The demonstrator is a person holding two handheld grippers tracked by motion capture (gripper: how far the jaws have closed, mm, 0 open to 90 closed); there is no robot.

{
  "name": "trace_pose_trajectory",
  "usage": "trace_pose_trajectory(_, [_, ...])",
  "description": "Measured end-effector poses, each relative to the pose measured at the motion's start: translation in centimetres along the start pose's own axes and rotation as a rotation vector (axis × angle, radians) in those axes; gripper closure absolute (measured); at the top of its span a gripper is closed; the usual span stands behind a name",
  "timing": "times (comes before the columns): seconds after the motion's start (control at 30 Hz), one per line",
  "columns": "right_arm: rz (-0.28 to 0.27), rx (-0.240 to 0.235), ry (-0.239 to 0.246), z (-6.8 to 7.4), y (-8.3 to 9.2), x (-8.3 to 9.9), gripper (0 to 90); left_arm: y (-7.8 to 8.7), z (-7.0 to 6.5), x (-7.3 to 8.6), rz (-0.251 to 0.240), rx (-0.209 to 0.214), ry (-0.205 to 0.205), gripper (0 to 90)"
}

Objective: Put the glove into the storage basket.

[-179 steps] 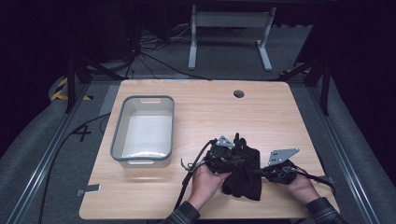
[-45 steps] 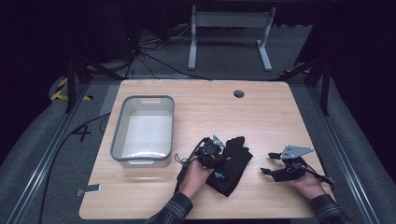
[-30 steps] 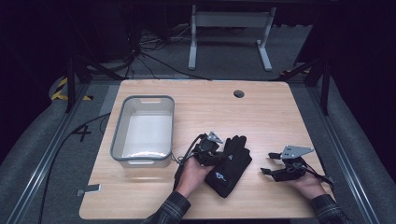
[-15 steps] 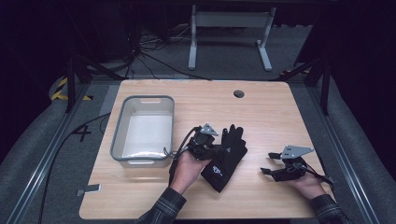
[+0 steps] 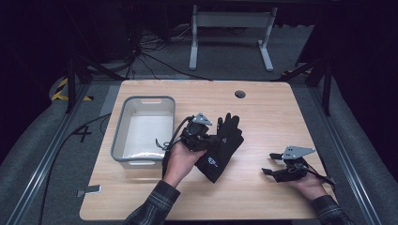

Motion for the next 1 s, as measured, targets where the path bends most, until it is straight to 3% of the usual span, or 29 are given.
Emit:
trace_pose_trajectory(0.27, [-0.001,-0.001,-0.001,0.0,0.0,0.0,27.5,2.2,1.1,-0.9,-0.014,-0.024,-0.001,84.8])
trace_pose_trajectory(0.33, [0.005,0.010,-0.008,-0.1,-0.1,0.0,23.6,2.8,1.5,-1.1,-0.019,-0.029,0.003,84.7])
trace_pose_trajectory(0.6, [0.021,0.025,-0.021,-0.2,-0.2,-0.1,16.9,5.3,3.4,-1.4,-0.051,-0.060,0.041,84.7])
trace_pose_trajectory(1.0, [0.021,0.023,-0.024,-0.2,-0.2,-0.1,16.9,10.8,6.9,-0.7,-0.108,-0.153,0.101,84.7])
Point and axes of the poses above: each handheld gripper's, and its own axes: y roughly backward along the jaws, x roughly out of its underside, z roughly to its left, the point moved 1 cm from there along -y, roughly forward along the jaws, and after that the axes turned 9 degrees about y, right-handed, at the moved point
